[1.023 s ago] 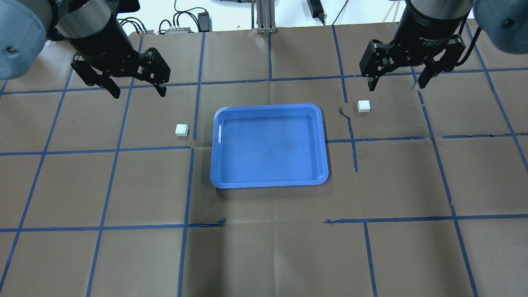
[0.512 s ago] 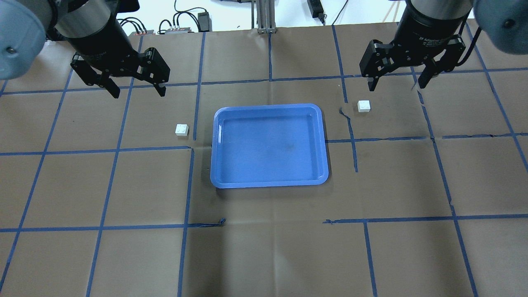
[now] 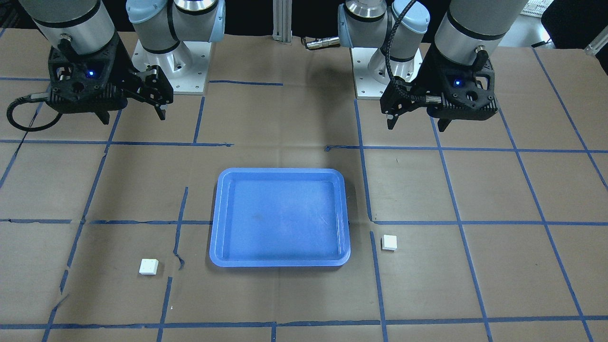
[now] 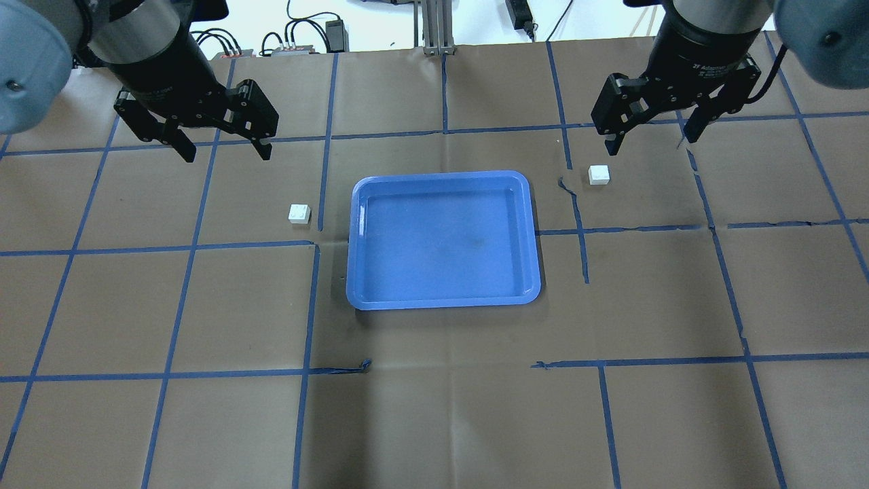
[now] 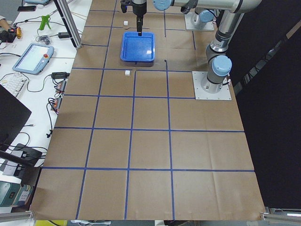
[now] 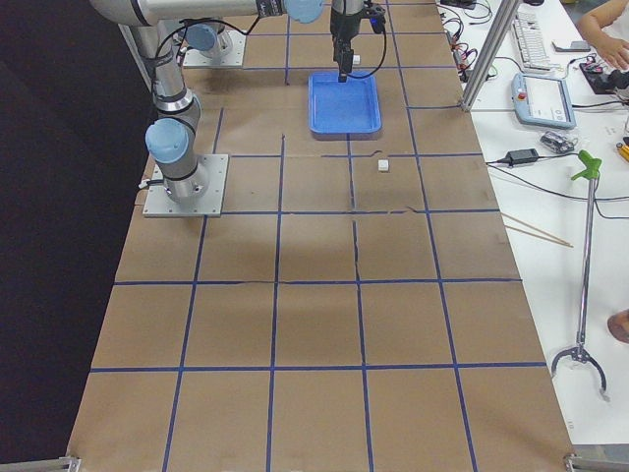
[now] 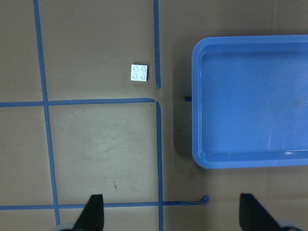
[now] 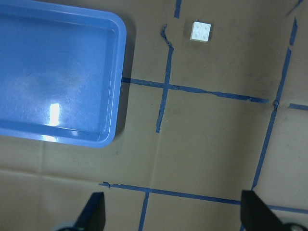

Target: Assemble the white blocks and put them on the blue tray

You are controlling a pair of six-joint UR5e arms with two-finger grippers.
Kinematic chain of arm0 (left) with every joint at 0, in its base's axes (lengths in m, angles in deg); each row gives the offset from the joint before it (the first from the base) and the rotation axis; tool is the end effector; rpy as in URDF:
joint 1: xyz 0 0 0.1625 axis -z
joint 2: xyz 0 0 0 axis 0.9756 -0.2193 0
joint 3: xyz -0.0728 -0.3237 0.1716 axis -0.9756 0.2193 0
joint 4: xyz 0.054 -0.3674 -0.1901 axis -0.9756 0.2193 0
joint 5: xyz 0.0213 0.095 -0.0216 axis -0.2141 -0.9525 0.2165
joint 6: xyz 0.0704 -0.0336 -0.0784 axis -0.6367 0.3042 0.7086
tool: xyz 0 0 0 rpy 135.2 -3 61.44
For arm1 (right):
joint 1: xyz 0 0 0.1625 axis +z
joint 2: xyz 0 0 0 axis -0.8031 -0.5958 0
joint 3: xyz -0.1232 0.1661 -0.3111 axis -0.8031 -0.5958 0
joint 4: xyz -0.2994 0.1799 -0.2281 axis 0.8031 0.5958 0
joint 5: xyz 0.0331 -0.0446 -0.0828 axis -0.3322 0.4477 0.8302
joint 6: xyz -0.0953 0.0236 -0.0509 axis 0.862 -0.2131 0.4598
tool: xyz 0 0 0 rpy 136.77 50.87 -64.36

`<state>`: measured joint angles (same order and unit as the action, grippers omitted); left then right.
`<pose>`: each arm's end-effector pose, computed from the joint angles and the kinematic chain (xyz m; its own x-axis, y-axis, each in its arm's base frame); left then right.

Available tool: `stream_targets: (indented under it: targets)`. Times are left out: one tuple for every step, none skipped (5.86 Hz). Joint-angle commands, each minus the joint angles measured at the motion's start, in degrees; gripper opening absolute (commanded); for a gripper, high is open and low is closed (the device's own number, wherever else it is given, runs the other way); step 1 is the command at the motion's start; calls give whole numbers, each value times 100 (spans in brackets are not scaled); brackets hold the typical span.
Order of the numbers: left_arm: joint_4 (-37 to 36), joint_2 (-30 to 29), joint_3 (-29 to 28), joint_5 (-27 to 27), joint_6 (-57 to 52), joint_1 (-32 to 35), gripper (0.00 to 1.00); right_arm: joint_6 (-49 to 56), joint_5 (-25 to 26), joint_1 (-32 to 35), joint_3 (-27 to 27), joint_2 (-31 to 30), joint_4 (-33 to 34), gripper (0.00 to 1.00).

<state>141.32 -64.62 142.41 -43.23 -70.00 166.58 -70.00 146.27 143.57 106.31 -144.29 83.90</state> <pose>-0.1269 -0.5078 0.4355 -0.9997 0.0239 0.0046 0.0240 0.9996 0.0147 0.1332 -0.5040 0.4408 -0.9788 -0.2047 0.0048 -0.2044 0.9782 0.0367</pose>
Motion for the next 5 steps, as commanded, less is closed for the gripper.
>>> stream_targets:
  targets:
    - [-11, -153, 105, -24, -33, -126, 99, 1542, 35, -32, 0, 54, 43, 100]
    - [-455, -581, 123, 20, -25, -144, 99, 2264, 62, -41, -17, 176, 131, 100]
    - [-1103, -1142, 114, -41, -94, -153, 99, 3385, 62, -154, -35, 351, 375, 100]
    - [-1640, -1670, 123, -41, -243, -223, 99, 4449, 27, -355, -44, 510, 404, 100]
    - [-1880, -1988, 141, -41, -244, -258, 99, 5251, -17, -584, -78, 659, 561, 100]
